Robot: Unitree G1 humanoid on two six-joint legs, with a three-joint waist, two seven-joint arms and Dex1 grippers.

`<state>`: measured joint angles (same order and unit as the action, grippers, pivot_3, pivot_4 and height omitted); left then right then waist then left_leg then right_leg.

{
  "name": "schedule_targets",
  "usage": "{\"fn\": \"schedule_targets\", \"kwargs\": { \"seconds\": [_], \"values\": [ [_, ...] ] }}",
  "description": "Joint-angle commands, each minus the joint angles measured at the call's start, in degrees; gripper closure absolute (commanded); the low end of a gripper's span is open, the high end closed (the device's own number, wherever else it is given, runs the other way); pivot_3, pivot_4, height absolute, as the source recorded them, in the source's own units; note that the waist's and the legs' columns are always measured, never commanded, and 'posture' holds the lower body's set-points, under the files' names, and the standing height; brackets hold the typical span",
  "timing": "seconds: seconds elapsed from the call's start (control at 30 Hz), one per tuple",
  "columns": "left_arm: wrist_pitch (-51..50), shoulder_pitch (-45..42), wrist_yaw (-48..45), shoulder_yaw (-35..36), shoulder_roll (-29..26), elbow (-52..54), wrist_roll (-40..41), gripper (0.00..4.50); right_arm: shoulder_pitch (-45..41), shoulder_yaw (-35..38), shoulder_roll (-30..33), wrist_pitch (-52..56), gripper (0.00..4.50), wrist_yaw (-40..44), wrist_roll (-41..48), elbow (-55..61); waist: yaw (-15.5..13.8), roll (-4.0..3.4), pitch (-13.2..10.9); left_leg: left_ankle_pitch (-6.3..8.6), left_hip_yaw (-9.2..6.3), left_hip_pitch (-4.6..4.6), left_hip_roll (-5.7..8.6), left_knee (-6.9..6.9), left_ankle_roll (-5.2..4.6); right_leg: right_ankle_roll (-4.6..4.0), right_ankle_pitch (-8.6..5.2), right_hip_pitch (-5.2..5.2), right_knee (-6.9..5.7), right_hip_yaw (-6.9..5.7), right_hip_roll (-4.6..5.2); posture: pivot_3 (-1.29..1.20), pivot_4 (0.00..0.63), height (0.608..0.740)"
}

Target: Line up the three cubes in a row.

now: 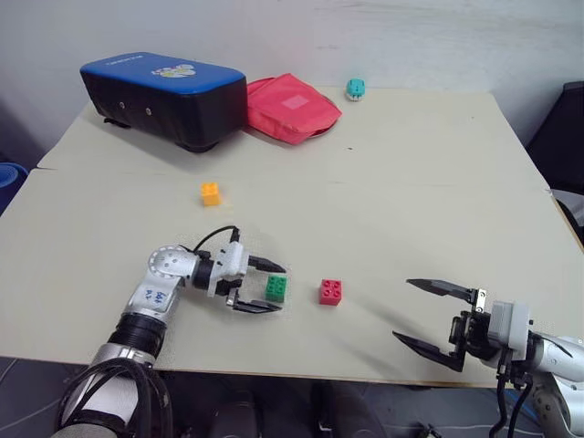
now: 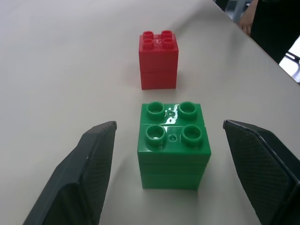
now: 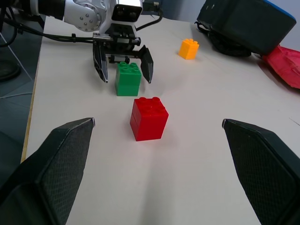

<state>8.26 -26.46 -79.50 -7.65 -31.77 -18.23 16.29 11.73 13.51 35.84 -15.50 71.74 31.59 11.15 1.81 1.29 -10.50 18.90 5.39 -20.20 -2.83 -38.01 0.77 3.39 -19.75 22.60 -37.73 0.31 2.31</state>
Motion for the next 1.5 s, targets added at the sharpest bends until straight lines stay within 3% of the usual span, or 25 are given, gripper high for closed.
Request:
{"fn": "schedule_targets", "kwargs": {
  "seconds": [0.03, 0.17, 0.3, 0.43, 0.6, 0.73, 0.87, 0.97, 1.13, 1.5],
  "values": [
    [-0.3, 5.7, 1.4, 6.5, -4.9, 6.4, 3.2, 0.80, -0.9, -0.1, 0.2, 0.1, 0.00, 0.5, 1.2, 0.1, 0.1, 0.00, 0.0, 0.00, 0.00, 0.00, -0.02, 0.01, 0.00, 0.00, 0.00, 0.00, -0.01, 0.00, 0.00, 0.00, 0.150, 0.740],
    [-1.3, 14.7, 5.0, 14.9, -9.2, 11.1, 6.0, 0.80, -2.4, -1.0, -0.4, 0.2, 0.00, 1.2, 1.4, -1.2, -0.1, 0.00, 0.0, 0.07, -0.03, 0.01, -0.03, 0.03, -0.13, -0.01, -0.01, 0.01, 0.00, -0.01, 0.04, 0.00, 0.150, 0.740],
    [-7.0, 25.3, 13.7, 24.9, -9.1, 17.6, 9.9, 0.80, -4.7, -1.5, -2.1, 1.7, 0.00, -0.5, 2.9, -1.9, -0.2, 0.00, 0.0, 0.17, -0.11, -0.01, 0.00, 0.03, -0.30, -0.02, -0.01, -0.02, 0.05, -0.09, 0.16, 0.00, 0.150, 0.740],
    [-11.8, 36.5, 32.9, 41.5, -0.7, 22.6, 14.7, 0.04, -7.5, -1.8, -4.1, 4.5, 0.00, -4.1, 3.3, -2.0, 0.0, 0.00, 0.0, 0.20, -0.13, 0.01, 0.02, 0.06, -0.35, -0.02, -0.01, -0.04, 0.06, -0.10, 0.22, 0.00, 0.150, 0.740],
    [-14.6, 41.8, 43.5, 47.5, 6.4, 30.5, 18.2, 0.04, -9.3, -2.7, -5.8, 4.1, 0.00, -6.6, 1.3, -1.2, -0.3, 0.08, 0.0, 0.20, -0.14, 0.00, 0.02, 0.09, -0.33, -0.02, -0.01, -0.03, 0.10, -0.14, 0.20, 0.00, 0.150, 0.740],
    [-18.3, 34.0, 55.4, 44.2, 8.3, 33.5, 15.6, 0.04, -9.6, -3.8, -5.8, 4.9, 0.00, -8.4, 0.6, 0.6, -1.7, 0.14, 0.0, 0.21, -0.13, -0.01, 0.08, 0.06, -0.39, 0.01, 0.01, -0.16, 0.12, -0.29, 0.36, 0.00, 0.150, 0.740],
    [-24.9, 19.9, 67.4, 37.0, 9.1, 32.2, 10.1, 0.04, -9.0, -4.6, -4.4, 8.0, 0.00, -9.5, 1.1, 3.8, -1.9, 0.17, 0.1, 0.20, -0.11, -0.02, 0.11, 0.05, -0.37, 0.03, 0.02, -0.17, 0.12, -0.30, 0.35, 0.00, 0.150, 0.740],
    [-32.0, 4.7, 71.6, 30.1, 11.1, 23.4, 8.6, 0.04, -10.8, -4.5, -2.9, 11.2, 0.00, -10.3, 2.0, 5.2, -1.8, 0.23, 0.1, 0.16, -0.10, -0.08, 0.11, 0.02, -0.30, 0.10, 0.06, -0.15, 0.11, -0.30, 0.30, 0.00, 0.150, 0.740],
    [-32.5, -9.2, 73.8, 23.4, 12.8, 8.4, 3.0, 0.04, -13.2, -5.1, -2.9, 12.4, 0.00, -10.9, 1.2, 5.0, -0.8, 0.23, 0.1, -0.03, 0.07, -0.07, 0.01, 0.04, 0.06, 0.12, 0.07, -0.04, 0.11, -0.16, 0.05, 0.00, 0.150, 0.740],
    [-26.8, -17.4, 79.7, 18.8, 17.8, -10.8, -5.2, 0.04, -13.1, -4.8, -4.4, 10.2, 0.00, -11.9, -0.3, 3.7, -0.5, 0.27, 0.1, -0.09, 0.08, -0.14, 0.01, -0.04, 0.14, 0.12, 0.07, 0.06, 0.08, -0.16, 0.08, 0.00, 0.150, 0.740]
  ]
}}
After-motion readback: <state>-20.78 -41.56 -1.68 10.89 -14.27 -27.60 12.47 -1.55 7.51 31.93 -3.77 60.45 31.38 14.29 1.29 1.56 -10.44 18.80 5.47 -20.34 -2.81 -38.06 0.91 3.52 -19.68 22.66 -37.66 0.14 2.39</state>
